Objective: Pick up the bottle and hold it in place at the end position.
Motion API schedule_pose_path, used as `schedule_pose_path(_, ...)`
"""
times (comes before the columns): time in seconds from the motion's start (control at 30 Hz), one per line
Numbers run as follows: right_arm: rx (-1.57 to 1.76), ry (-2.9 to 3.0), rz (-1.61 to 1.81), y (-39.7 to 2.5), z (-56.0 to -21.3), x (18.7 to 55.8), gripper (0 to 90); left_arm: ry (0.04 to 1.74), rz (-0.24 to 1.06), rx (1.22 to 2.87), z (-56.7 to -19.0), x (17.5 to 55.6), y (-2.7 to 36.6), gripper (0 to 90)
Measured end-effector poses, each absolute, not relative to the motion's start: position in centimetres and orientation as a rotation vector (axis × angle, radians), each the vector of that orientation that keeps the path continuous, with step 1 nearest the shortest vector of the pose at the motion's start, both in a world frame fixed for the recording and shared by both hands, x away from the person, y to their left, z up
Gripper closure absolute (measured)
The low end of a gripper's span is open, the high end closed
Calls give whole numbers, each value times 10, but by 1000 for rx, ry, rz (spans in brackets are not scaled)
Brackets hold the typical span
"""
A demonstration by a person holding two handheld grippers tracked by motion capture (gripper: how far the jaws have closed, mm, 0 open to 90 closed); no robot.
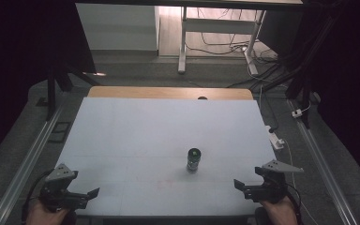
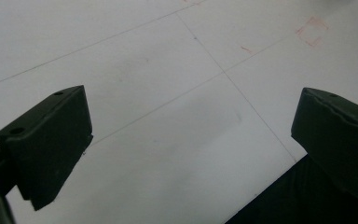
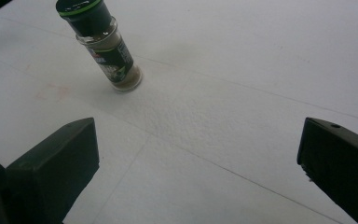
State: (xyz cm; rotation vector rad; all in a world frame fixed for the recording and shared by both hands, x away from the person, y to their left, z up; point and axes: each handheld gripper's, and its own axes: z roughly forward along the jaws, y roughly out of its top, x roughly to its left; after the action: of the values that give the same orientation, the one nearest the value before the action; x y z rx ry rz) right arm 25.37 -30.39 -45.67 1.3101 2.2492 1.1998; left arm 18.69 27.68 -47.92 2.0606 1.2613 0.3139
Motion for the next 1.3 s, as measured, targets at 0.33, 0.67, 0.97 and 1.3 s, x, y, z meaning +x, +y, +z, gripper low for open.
schedule_pose_path(0.33,1302,2308,1204,-303,-458,257,0,1258,288,2066,-480,188,277,0)
schedule_pose_path(0.67,1283,2328,1172,-300,-458,257,0,1246,262,2038,-480,188,281,0)
schedule_pose_path(0.97,1265,2332,1147,-297,-457,256,0,1243,262,2043,-480,188,280,0)
schedule_pose_path(1.3,1236,2313,1183,-297,-454,257,0,1249,267,2046,-480,188,280,0)
